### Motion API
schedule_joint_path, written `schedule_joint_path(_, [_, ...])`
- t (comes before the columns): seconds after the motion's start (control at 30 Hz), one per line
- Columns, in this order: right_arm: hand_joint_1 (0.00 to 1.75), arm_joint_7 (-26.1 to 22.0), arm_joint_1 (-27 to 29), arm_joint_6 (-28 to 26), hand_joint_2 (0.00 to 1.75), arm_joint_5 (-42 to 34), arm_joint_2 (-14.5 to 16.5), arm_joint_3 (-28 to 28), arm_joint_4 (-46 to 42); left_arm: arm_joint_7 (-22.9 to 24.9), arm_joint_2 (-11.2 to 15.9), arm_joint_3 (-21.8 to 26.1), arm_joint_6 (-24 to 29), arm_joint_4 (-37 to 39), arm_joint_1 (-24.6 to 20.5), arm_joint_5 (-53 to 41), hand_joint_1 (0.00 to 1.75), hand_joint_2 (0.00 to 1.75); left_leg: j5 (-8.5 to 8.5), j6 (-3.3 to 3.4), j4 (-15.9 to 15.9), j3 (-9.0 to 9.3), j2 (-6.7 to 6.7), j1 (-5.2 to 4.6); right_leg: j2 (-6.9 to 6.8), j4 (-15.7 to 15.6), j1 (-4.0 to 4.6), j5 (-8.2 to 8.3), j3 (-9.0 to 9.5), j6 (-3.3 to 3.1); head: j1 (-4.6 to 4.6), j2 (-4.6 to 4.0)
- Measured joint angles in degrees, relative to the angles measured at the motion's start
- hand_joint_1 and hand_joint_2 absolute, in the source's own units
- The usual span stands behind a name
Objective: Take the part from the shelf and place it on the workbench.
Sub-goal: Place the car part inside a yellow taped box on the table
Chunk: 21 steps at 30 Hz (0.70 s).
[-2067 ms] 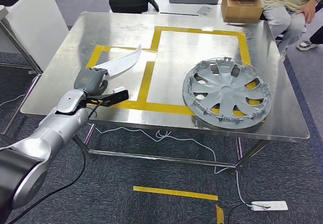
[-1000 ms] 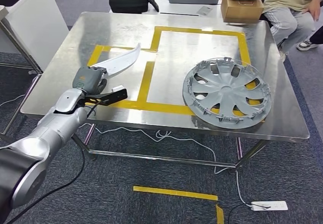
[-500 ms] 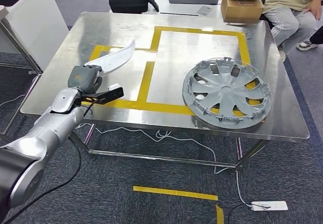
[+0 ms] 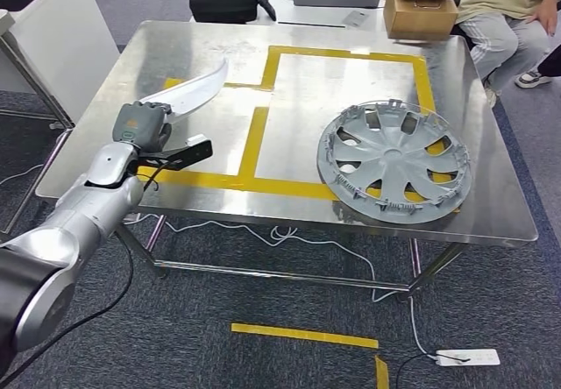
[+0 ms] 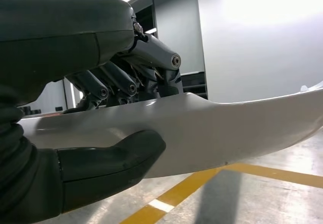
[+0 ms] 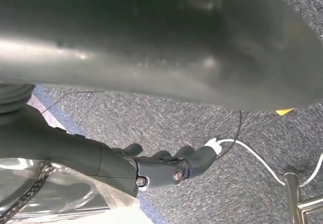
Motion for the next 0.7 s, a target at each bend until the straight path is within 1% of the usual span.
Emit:
schedule_joint_path(0.23, [0.0, -0.07, 0.12, -0.02, 0.0, 0.01, 0.0, 0.37, 0.02, -0.15, -0.16, 0.07, -0.32, 0.27, -0.05, -0.31, 1.75, 1.75, 0.0, 0.0, 0.0, 0.0, 0.0, 0.0, 0.0, 0.0, 0.0, 0.0, 0.0, 0.0, 0.01, 0.0])
schedule_joint_path(0.37, [0.0, -0.07, 0.18, -0.02, 0.0, 0.24, 0.0, 0.48, 0.02, -0.42, -0.24, 0.3, -0.68, 0.37, -0.04, -0.09, 0.0, 1.75, 0.0, 0.0, 0.0, 0.0, 0.0, 0.0, 0.0, 0.0, 0.0, 0.0, 0.0, 0.0, 0.02, 0.0])
schedule_joint_path(0.5, [0.0, -0.07, 0.24, -0.03, 0.0, 0.54, 0.0, 0.84, 0.02, -0.79, -0.33, 1.14, -0.38, 0.4, -0.04, 0.3, 0.0, 0.0, 0.0, 0.0, 0.0, 0.0, 0.0, 0.0, 0.01, 0.0, 0.0, 0.0, 0.0, 0.0, 0.01, 0.0])
schedule_joint_path(0.7, [0.0, -0.07, 0.39, -0.03, 0.0, 0.56, 0.0, 0.97, 0.02, -0.13, -0.36, 1.6, 2.56, 0.43, -0.03, -0.65, 0.0, 0.0, 0.0, 0.0, 0.0, 0.0, 0.0, 0.0, 0.0, 0.0, 0.0, 0.0, 0.0, 0.0, 0.01, 0.0])
